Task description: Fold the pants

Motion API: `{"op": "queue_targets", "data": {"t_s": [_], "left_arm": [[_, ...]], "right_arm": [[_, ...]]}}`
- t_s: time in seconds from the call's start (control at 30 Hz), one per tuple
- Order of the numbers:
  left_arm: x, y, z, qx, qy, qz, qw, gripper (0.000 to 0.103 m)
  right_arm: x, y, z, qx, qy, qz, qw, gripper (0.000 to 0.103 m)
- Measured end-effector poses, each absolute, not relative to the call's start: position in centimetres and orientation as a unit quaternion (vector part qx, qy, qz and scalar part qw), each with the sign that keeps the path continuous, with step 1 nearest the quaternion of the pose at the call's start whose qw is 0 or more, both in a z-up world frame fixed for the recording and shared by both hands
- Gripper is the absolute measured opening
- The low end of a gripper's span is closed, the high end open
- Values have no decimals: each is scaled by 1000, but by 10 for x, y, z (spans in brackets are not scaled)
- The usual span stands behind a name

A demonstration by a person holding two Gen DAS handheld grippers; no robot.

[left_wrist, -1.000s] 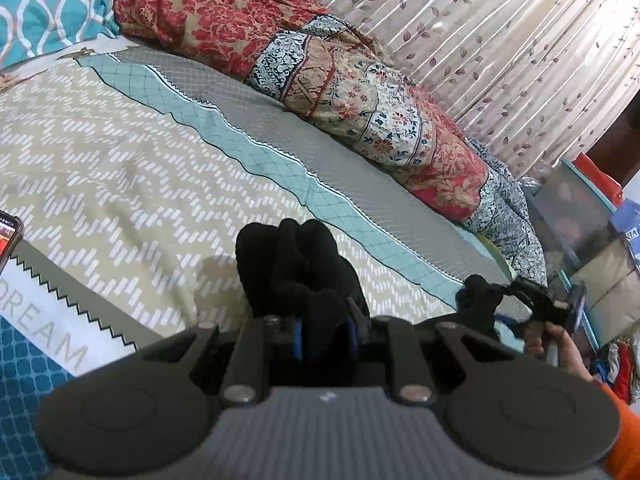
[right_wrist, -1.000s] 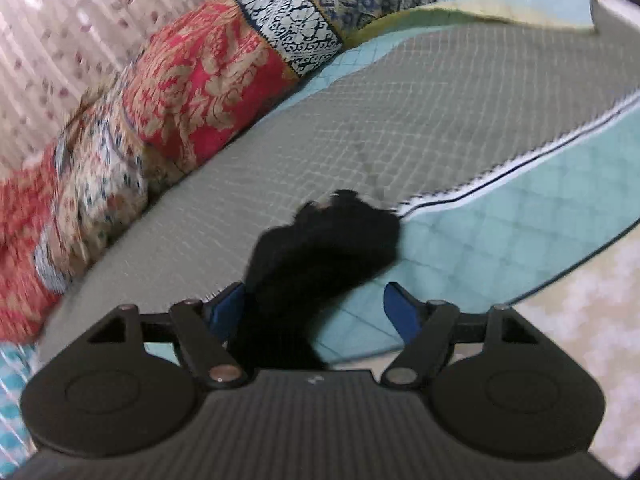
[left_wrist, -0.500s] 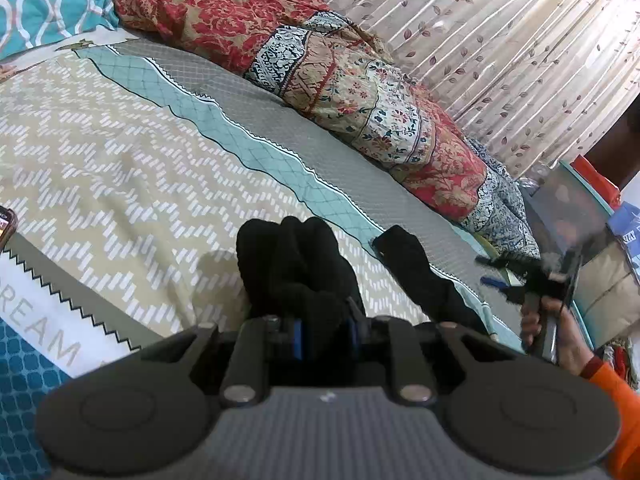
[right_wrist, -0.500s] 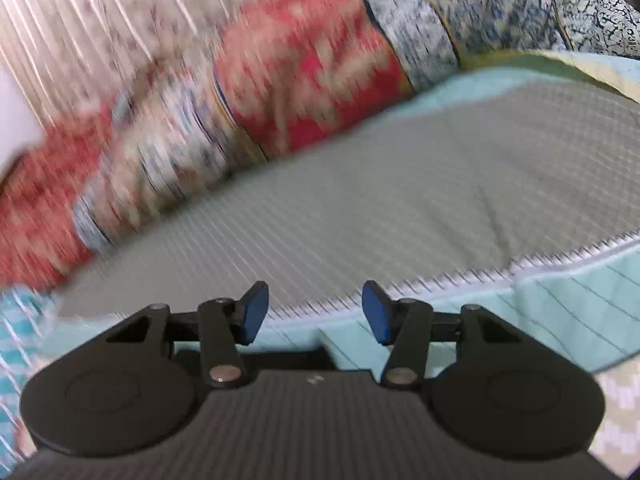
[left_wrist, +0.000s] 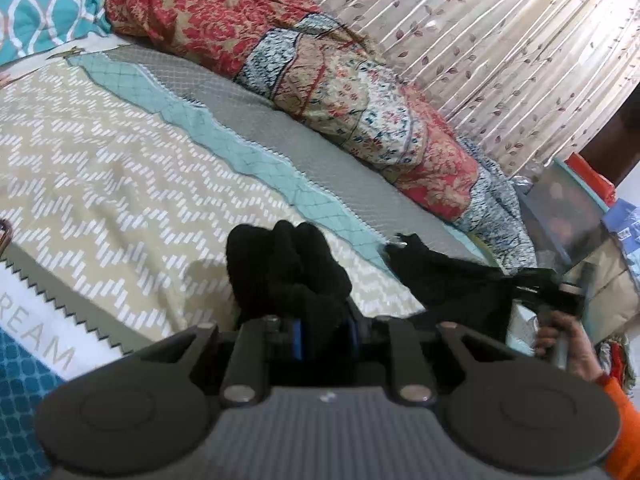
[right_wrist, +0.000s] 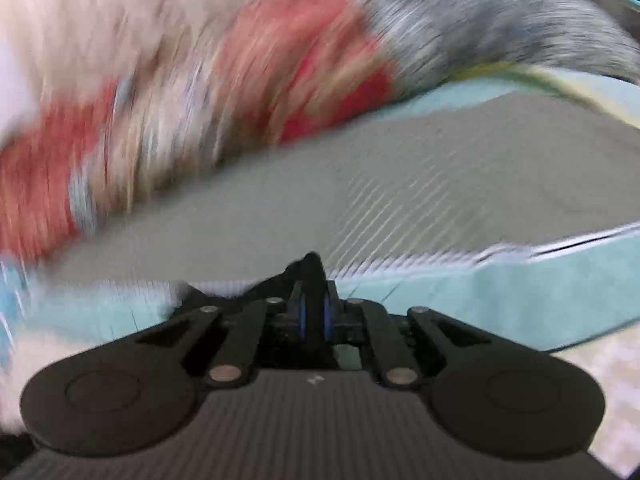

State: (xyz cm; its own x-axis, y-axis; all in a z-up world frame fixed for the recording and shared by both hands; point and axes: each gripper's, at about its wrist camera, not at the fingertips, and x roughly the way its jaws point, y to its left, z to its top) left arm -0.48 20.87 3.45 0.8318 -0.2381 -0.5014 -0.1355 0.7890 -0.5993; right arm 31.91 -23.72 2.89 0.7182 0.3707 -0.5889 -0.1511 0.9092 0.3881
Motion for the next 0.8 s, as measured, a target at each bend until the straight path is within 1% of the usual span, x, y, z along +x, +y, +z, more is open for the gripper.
{"op": "queue_targets", "data": {"t_s": [0.13, 0.17, 0.2, 0.23, 0.3, 0.37, 0.43, 0.57, 0.6, 0.67, 0.7, 0.73, 0.77, 0.8], "left_arm": [[9, 204, 47, -321, 264, -57, 908, 19], [14, 201, 51, -319, 256, -63, 910, 19], [18, 198, 56, -312, 249, -62, 915, 19], [22, 195, 58, -305, 245, -56, 919, 19], [32, 190, 58, -298, 255, -57, 918, 19], [38, 184, 51, -296, 283, -68, 910, 22], [33, 181, 45, -286, 294, -73, 909, 26], [4, 186, 39, -243, 297, -50, 922, 41], [-3, 190, 40, -235, 296, -40, 925, 42], [-12, 201, 47, -219, 292, -16, 931, 44], [-13, 205, 51, -210, 287, -5, 935, 45], [-11, 209, 57, -200, 281, 6, 939, 49], [-6, 212, 63, -186, 276, 17, 943, 55], [0, 212, 68, -169, 273, 23, 947, 58]], "right_arm": [[278, -327, 97, 248, 246, 89, 933, 6], [264, -341, 111, 258, 220, 77, 938, 6], [253, -354, 128, 261, 193, 62, 944, 2], [243, -365, 143, 258, 165, 43, 951, 2], [226, -385, 160, 262, 137, 21, 955, 2], [224, -392, 156, 267, 143, 12, 953, 3], [221, -394, 142, 258, 163, 13, 952, 7], [224, -379, 97, 225, 215, 9, 950, 8], [225, -376, 84, 226, 229, 5, 947, 8], [234, -376, 63, 232, 255, -14, 939, 11], [242, -377, 56, 227, 263, -24, 937, 17], [249, -376, 50, 218, 269, -30, 938, 26], [255, -374, 46, 210, 274, -34, 938, 32], [263, -375, 39, 202, 280, -38, 938, 45]]}}
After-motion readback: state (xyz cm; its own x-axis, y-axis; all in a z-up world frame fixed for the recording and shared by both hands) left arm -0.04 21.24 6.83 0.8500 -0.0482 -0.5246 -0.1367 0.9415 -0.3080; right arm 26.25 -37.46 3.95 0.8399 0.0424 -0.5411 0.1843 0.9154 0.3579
